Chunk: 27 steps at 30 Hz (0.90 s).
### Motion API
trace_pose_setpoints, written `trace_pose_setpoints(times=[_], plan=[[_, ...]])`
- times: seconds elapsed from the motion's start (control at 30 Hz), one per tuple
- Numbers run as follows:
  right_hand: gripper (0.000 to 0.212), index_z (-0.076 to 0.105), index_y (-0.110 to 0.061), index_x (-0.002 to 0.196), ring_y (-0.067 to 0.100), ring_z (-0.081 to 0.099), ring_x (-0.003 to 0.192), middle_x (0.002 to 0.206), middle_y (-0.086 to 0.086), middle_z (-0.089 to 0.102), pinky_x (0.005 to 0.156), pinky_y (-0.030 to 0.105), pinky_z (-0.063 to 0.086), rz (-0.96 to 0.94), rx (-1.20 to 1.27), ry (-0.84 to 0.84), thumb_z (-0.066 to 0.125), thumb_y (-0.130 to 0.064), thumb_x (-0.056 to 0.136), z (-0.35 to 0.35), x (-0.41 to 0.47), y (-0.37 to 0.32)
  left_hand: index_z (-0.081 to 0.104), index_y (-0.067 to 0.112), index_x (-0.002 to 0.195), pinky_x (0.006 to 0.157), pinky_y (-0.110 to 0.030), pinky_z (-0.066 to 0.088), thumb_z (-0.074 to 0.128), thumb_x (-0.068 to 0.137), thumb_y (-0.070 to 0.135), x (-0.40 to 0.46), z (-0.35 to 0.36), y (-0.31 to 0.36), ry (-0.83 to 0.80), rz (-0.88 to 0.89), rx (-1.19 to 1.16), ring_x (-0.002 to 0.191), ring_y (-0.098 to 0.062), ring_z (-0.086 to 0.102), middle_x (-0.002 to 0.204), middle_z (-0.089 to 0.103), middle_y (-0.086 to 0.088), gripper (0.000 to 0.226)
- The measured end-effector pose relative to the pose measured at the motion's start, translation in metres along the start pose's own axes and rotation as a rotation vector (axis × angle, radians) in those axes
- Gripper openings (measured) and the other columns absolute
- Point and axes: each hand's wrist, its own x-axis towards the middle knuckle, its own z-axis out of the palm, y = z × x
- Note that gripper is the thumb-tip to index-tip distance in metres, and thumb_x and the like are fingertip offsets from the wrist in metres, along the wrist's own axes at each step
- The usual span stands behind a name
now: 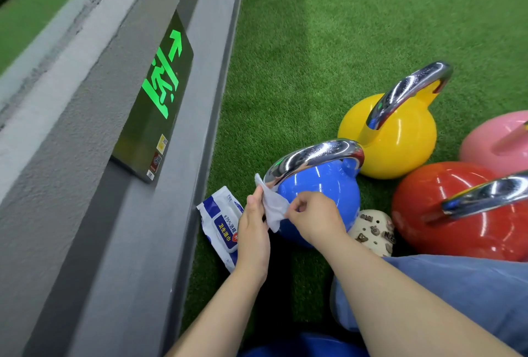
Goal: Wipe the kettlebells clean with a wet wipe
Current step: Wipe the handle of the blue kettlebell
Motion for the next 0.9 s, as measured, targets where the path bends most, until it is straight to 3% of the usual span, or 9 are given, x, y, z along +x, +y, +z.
trace_pose_setpoints(times=[0.07,0.13,0.2,0.27,0.37,0.43,0.6,0.7,0.9], plan=[[0.01,0.057,-0.026,0.091,0.021,0.055,0.086,0.091,-0.002,0.057,0.066,0.026,0.042,-0.038,0.046,0.012,0.053,-0.019,0.085,-0.001,0.002,-0.001,0.047,0.023,0.136,0.112,-0.038,0.032,0.019,0.099,0.043,-0.002,0.0,0.003,-0.011,0.006,0.004,0.125,-0.004,0.047,0.135,0.053,0.008,0.05],[0.028,0.056,-0.031,0.111,0.021,0.055,0.088,0.076,-0.006,0.052,0.069,0.027,0.042,-0.045,0.103,-0.038,0.057,-0.021,0.085,-0.003,0.002,-0.003,0.046,0.023,0.137,0.113,-0.038,0.031,0.02,0.097,0.047,-0.003,-0.001,0.001,-0.022,0.027,0.025,0.126,-0.004,0.046,0.136,0.052,0.008,0.053],[0.01,0.062,-0.031,0.091,0.019,0.055,0.083,0.067,-0.009,0.049,0.069,0.027,0.045,-0.033,0.12,-0.07,0.058,-0.024,0.084,-0.001,0.005,-0.003,0.046,0.026,0.136,0.113,-0.038,0.03,0.023,0.092,0.057,-0.004,-0.002,0.0,-0.031,0.043,0.045,0.128,-0.005,0.045,0.137,0.051,0.008,0.058],[0.014,0.056,-0.027,0.071,0.019,0.054,0.076,0.065,-0.007,0.05,0.061,0.026,0.044,-0.012,0.137,-0.031,0.056,-0.022,0.084,0.0,0.005,-0.003,0.049,0.034,0.132,0.113,-0.038,0.029,0.028,0.087,0.067,-0.004,-0.003,-0.001,-0.033,0.044,0.056,0.128,-0.007,0.044,0.138,0.05,0.007,0.06],[0.015,0.052,-0.025,0.071,0.018,0.05,0.073,0.067,-0.006,0.049,0.052,0.024,0.036,-0.064,0.149,0.041,0.051,-0.018,0.085,0.0,0.006,-0.006,0.052,0.044,0.123,0.113,-0.037,0.03,0.029,0.08,0.067,-0.003,-0.004,-0.001,-0.024,0.049,0.084,0.129,-0.009,0.044,0.138,0.05,0.004,0.054],[0.016,0.047,-0.025,0.071,0.019,0.048,0.074,0.076,-0.005,0.049,0.057,0.027,0.035,-0.11,0.174,0.089,0.049,-0.015,0.084,-0.001,0.006,-0.009,0.048,0.048,0.119,0.114,-0.036,0.028,0.027,0.091,0.055,-0.003,-0.005,0.002,-0.022,0.064,0.101,0.13,-0.006,0.042,0.139,0.049,0.006,0.036],[0.015,0.04,-0.025,0.074,0.029,0.06,0.074,0.082,0.001,0.058,0.064,0.04,0.049,-0.05,0.387,-0.015,0.046,-0.014,0.084,0.005,0.007,-0.01,0.042,0.038,0.127,0.115,-0.03,0.026,0.02,0.101,0.035,-0.003,-0.004,0.009,-0.024,0.097,0.09,0.13,-0.001,0.04,0.141,0.046,0.005,0.034],[0.018,0.045,-0.024,0.091,0.012,0.051,0.062,0.071,-0.006,0.054,0.052,0.027,0.041,-0.016,0.401,-0.115,0.057,-0.016,0.08,0.004,0.009,-0.007,0.043,0.039,0.125,0.114,-0.027,0.027,0.021,0.1,0.036,-0.002,-0.005,0.01,-0.03,0.09,0.076,0.13,-0.001,0.04,0.141,0.046,0.007,0.033],[0.019,0.051,-0.021,0.066,0.02,0.052,0.074,0.068,-0.005,0.053,0.062,0.025,0.043,0.022,0.168,-0.096,0.05,-0.018,0.084,-0.004,0.009,-0.008,0.043,0.027,0.134,0.086,0.005,0.028,0.023,0.101,0.031,-0.003,-0.003,0.008,-0.013,0.095,0.147,0.119,0.007,0.041,0.135,0.043,0.015,0.039]])
